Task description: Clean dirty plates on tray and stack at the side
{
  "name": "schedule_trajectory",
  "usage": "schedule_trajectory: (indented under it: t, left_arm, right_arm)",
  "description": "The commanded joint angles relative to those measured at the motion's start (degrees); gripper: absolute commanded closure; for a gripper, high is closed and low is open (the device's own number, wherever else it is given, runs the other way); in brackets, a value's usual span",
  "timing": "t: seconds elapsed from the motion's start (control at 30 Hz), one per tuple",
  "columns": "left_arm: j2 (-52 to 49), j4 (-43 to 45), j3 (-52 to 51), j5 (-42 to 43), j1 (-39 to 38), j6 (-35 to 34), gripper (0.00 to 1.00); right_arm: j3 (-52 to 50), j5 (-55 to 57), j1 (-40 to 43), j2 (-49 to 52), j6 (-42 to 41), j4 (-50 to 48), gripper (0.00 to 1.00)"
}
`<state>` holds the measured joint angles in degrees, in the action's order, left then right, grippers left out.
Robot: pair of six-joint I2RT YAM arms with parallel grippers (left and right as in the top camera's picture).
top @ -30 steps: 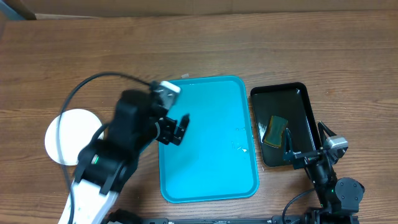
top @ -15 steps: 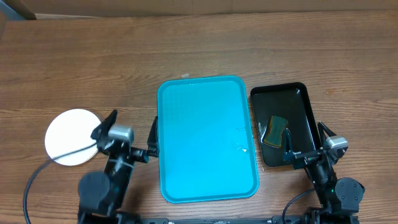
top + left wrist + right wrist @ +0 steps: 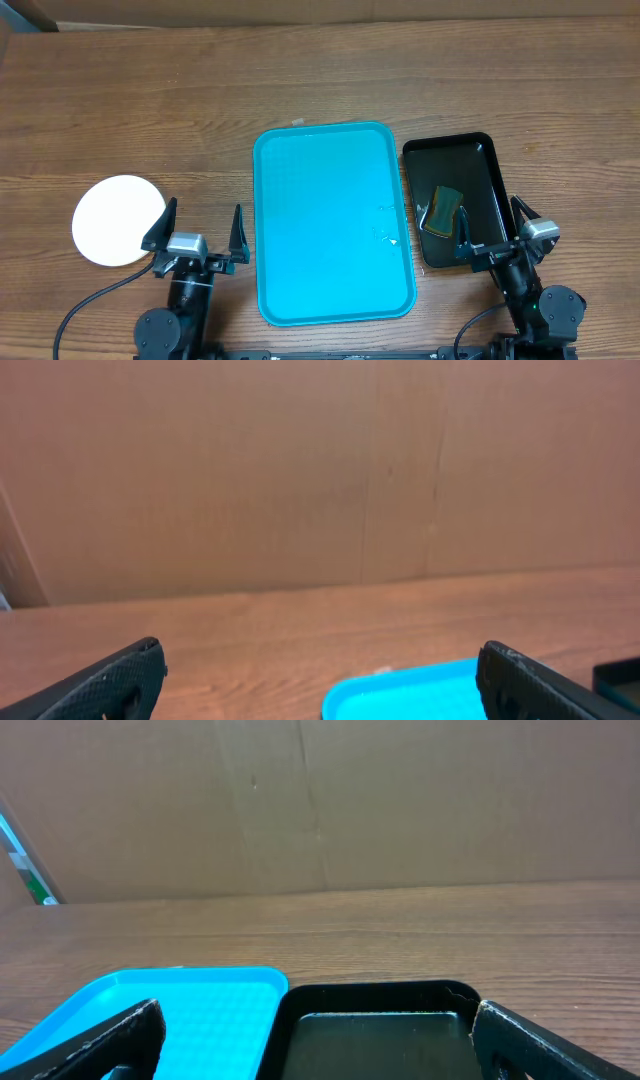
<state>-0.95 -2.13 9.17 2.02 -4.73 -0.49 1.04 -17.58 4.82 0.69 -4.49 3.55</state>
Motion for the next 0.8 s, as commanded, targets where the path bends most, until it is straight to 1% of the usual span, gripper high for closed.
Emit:
schedule_trajectory:
  t: [0.0,0.1,0.2,0.4,0.6,0.77]
  left_arm:
    - [0.76,3.65,-4.66,-0.48,0.44,-1.11,0.00]
    - [0.76,8.66,-8.72,-0.52,0.44,-1.25,0.00]
    - [0.76,6.75,-8.90,-0.44,0.48,-1.27,0.00]
    - [0.76,6.01,-8.90,0.11,0.48,-1.22,0.00]
    - [0.63,-2.27,-8.87,-0.15,0.48,-1.22,0.00]
    - [0.26,-2.29,-8.87,-0.13,0.48,-1.20,0.00]
  right_arm:
    - [-0.59,0.44,-0.37,-0.52,-0.15,-0.37,0.00]
    - [-0.59,0.44,-0.37,-0.52,-0.15,-0.37,0.00]
    - [-0.59,0.44,-0.37,-0.52,-0.15,-0.37,0.00]
    - [-0.59,0.44,-0.37,-0.52,-0.15,-0.37,0.00]
    - [-0.59,0.44,-0.37,-0.52,-0.15,-0.37,0.00]
    - [-0.59,0.44,-0.37,-0.52,-0.15,-0.37,0.00]
